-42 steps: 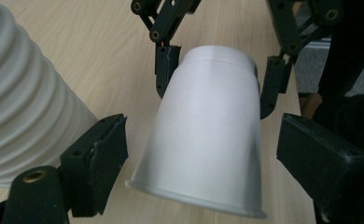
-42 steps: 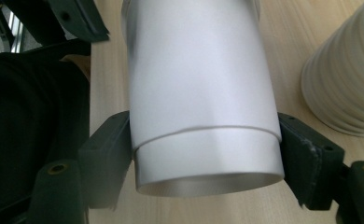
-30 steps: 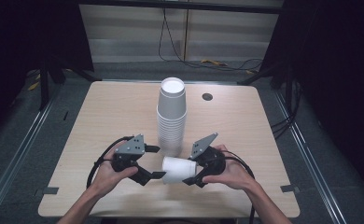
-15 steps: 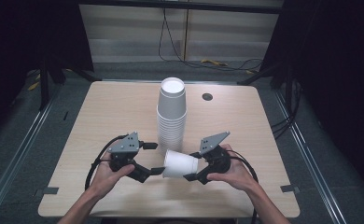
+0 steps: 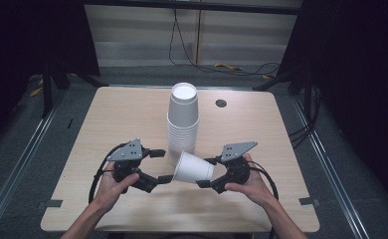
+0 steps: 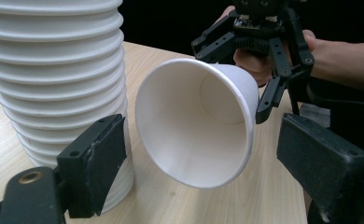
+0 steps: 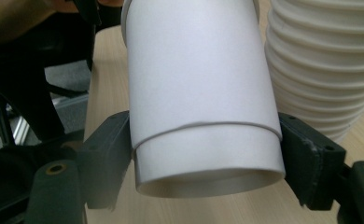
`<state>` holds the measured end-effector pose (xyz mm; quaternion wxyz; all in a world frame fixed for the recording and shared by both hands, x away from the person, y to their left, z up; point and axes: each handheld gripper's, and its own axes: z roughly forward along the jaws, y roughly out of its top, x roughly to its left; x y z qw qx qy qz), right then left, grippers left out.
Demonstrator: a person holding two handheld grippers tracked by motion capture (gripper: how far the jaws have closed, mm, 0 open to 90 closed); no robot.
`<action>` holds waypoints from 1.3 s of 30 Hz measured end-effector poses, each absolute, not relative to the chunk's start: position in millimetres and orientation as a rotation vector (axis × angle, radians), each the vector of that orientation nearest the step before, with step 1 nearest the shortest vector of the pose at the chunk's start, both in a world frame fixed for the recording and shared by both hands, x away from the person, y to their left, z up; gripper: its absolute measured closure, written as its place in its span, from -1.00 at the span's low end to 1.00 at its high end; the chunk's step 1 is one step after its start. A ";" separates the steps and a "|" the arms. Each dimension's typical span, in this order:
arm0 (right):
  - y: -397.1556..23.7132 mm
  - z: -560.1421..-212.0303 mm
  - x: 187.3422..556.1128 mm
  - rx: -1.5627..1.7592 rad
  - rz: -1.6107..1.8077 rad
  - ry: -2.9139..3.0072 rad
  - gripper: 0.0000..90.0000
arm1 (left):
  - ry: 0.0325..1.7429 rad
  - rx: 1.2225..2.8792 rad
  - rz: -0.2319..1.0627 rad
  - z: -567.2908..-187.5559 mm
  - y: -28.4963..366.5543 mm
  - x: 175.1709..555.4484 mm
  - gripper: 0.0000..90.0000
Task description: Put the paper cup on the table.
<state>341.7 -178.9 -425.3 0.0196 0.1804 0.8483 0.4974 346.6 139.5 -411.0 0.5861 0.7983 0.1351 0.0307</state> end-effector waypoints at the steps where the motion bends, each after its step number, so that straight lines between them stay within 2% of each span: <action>1: -178.6 -426.4 341.7 0.557 1.546 2.627 -0.45 | 0.320 1.856 0.075 -410.6 139.8 346.3 -0.66; 14: -177.6 -435.5 343.5 0.534 1.775 2.512 -0.45 | 0.341 1.809 0.068 -409.8 142.0 346.3 -0.66; 24: -171.8 -436.8 340.7 0.488 1.819 2.517 -0.45 | 0.347 1.809 -0.007 -416.8 137.3 349.5 -0.66; 26: -170.7 -436.7 340.2 0.474 1.822 2.522 -0.45 | 0.350 1.814 -0.006 -418.2 135.6 350.2 -0.73; 29: -169.9 -436.4 339.6 0.459 1.818 2.531 -0.45 | 0.376 1.827 0.013 -419.0 133.4 350.8 -0.98; 30: -169.7 -436.3 339.6 0.459 1.819 2.531 -0.45 | 0.376 1.822 -0.002 -419.8 132.8 351.1 -1.00; 39: -159.9 -434.7 336.6 0.416 1.841 2.557 -0.45 | 0.332 1.845 -0.054 -422.3 123.5 349.0 -1.00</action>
